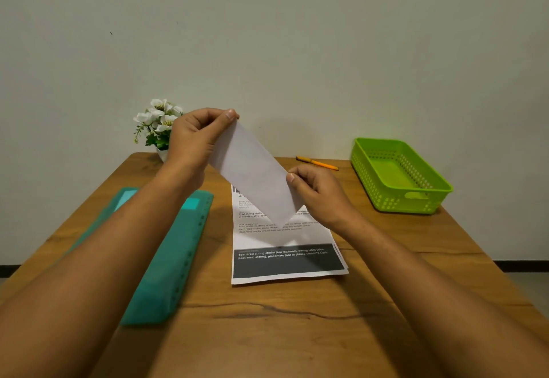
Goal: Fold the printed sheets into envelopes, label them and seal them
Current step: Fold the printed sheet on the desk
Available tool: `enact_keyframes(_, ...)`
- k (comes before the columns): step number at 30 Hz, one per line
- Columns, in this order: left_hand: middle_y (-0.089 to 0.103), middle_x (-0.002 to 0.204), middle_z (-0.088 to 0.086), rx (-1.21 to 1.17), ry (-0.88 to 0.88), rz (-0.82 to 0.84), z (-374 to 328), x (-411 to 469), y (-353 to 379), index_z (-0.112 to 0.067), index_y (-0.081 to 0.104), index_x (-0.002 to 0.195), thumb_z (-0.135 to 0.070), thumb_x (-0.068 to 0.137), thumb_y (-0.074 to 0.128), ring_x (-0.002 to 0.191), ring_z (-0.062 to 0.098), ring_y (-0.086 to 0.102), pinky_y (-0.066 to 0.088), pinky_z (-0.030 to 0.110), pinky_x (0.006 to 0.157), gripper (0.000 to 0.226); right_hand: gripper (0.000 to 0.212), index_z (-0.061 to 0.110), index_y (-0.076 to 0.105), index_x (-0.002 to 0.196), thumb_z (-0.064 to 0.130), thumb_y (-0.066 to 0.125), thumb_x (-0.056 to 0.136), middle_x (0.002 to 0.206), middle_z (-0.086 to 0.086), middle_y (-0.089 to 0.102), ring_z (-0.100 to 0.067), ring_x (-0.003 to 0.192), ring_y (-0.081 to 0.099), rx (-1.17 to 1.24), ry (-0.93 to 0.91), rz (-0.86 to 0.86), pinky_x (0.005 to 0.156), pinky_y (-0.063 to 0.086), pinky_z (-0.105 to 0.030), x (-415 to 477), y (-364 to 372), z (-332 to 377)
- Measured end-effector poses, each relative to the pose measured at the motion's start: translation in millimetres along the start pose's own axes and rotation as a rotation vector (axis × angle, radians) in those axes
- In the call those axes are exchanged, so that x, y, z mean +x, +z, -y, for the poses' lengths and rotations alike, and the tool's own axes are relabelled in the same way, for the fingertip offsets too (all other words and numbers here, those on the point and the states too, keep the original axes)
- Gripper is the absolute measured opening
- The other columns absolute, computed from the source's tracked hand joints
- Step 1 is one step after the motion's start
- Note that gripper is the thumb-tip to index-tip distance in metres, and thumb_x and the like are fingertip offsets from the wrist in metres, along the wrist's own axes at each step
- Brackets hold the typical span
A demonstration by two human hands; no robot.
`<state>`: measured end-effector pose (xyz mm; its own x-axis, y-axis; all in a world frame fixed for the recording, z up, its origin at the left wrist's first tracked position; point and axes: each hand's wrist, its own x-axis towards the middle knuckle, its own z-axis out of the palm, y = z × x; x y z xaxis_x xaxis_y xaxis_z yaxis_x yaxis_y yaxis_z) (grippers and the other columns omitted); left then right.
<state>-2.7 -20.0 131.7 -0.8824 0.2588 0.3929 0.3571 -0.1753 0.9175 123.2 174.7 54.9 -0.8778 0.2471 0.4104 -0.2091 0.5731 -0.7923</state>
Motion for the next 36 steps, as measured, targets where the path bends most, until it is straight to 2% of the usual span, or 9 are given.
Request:
enact_keyframes(6, 0.077, 0.087, -0.014, -0.080, -0.066, -0.098, 15.2, 4.8, -9.8, -0.022, 0.077, 0.084, -0.022, 0.092, 0.075, 0.088, -0.004, 0.069, 0.051, 0.011, 0.074, 0.009, 0.026, 0.011, 0.070, 0.086, 0.019, 0.053, 0.104, 0.082, -0.005, 0.072, -0.026, 0.080, 0.067, -0.021, 0.037, 0.015, 0.077, 0.055, -0.050, -7.0, -9.4, -17.8)
enact_keyframes(12, 0.076, 0.089, -0.009, -0.106, -0.196, -0.170, 39.2, -4.3, -19.2, -0.021, 0.076, 0.086, -0.025, 0.092, 0.076, 0.084, 0.002, 0.067, 0.053, 0.022, 0.079, 0.007, 0.017, 0.014, 0.073, 0.088, 0.016, 0.062, 0.101, 0.083, -0.002, 0.076, -0.018, 0.082, 0.072, 0.041, 0.100, -0.084, 0.083, 0.060, -0.049, -8.9, -21.5, -28.6)
enact_keyframes(14, 0.074, 0.089, -0.007, -0.017, -0.196, -0.189, 48.4, -9.6, -21.4, -0.018, 0.076, 0.095, -0.025, 0.093, 0.076, 0.082, 0.002, 0.065, 0.052, 0.025, 0.079, 0.007, 0.017, 0.016, 0.071, 0.084, 0.012, 0.065, 0.099, 0.079, 0.001, 0.073, -0.013, 0.077, 0.068, 0.089, 0.087, -0.185, 0.077, 0.060, -0.040, -6.8, -25.8, -23.3)
enact_keyframes(16, 0.073, 0.098, -0.005, 0.186, -0.125, -0.198, 56.2, -13.7, -22.3, -0.016, 0.075, 0.112, -0.025, 0.092, 0.076, 0.088, 0.005, 0.065, 0.054, 0.030, 0.083, 0.022, 0.020, 0.023, 0.069, 0.083, 0.011, 0.067, 0.099, 0.078, 0.006, 0.070, -0.007, 0.075, 0.064, 0.090, 0.037, -0.274, 0.072, 0.053, -0.027, -3.2, -31.0, -11.6)
enact_keyframes(19, 0.071, 0.116, -0.008, 0.462, 0.089, -0.079, 47.9, -18.8, -9.4, -0.025, 0.070, 0.125, -0.032, 0.090, 0.078, 0.105, 0.009, 0.063, 0.053, 0.027, 0.088, 0.036, 0.012, 0.027, 0.069, 0.088, 0.020, 0.068, 0.096, 0.086, 0.007, 0.072, -0.009, 0.082, 0.065, 0.029, -0.050, -0.324, 0.074, 0.053, -0.030, 7.6, -34.7, 6.8)
enact_keyframes(23, 0.075, 0.102, -0.016, 0.597, 0.341, 0.259, 18.0, -27.1, 27.4, -0.029, 0.076, 0.114, -0.040, 0.086, 0.080, 0.102, 0.001, 0.067, 0.054, 0.031, 0.091, 0.030, 0.006, 0.016, 0.073, 0.092, 0.017, 0.068, 0.095, 0.088, 0.005, 0.073, -0.013, 0.086, 0.069, -0.009, -0.152, -0.311, 0.077, 0.056, -0.033, 19.2, -28.2, 30.4)
enact_keyframes(26, 0.074, 0.091, -0.018, 0.653, 0.413, 0.294, 7.1, -28.6, 42.0, -0.031, 0.079, 0.102, -0.037, 0.086, 0.079, 0.093, 0.000, 0.069, 0.056, 0.034, 0.086, 0.017, 0.008, 0.018, 0.075, 0.094, 0.014, 0.069, 0.096, 0.091, 0.005, 0.074, -0.009, 0.089, 0.069, -0.014, -0.201, -0.266, 0.076, 0.056, -0.024, 22.7, -23.7, 43.9)
enact_keyframes(32, 0.079, 0.091, -0.003, 0.222, 0.120, 0.178, 16.7, -24.6, 40.9, -0.019, 0.080, 0.093, -0.026, 0.087, 0.081, 0.092, 0.016, 0.074, 0.061, 0.042, 0.086, 0.009, 0.022, 0.012, 0.072, 0.118, 0.012, 0.073, 0.096, 0.101, -0.004, 0.073, -0.009, 0.094, 0.068, 0.353, -0.050, -0.330, 0.086, 0.054, -0.022, 27.0, -26.4, 43.1)
enact_keyframes(36, 0.078, 0.090, 0.003, -0.084, -0.034, 0.068, 14.1, -31.9, 42.7, -0.008, 0.074, 0.097, -0.010, 0.090, 0.077, 0.086, 0.012, 0.074, 0.058, 0.025, 0.078, 0.008, 0.018, 0.002, 0.074, 0.111, 0.014, 0.066, 0.101, 0.106, -0.015, 0.078, -0.019, 0.094, 0.072, 0.529, 0.101, -0.232, 0.087, 0.059, -0.035, 20.9, -20.0, 37.5)
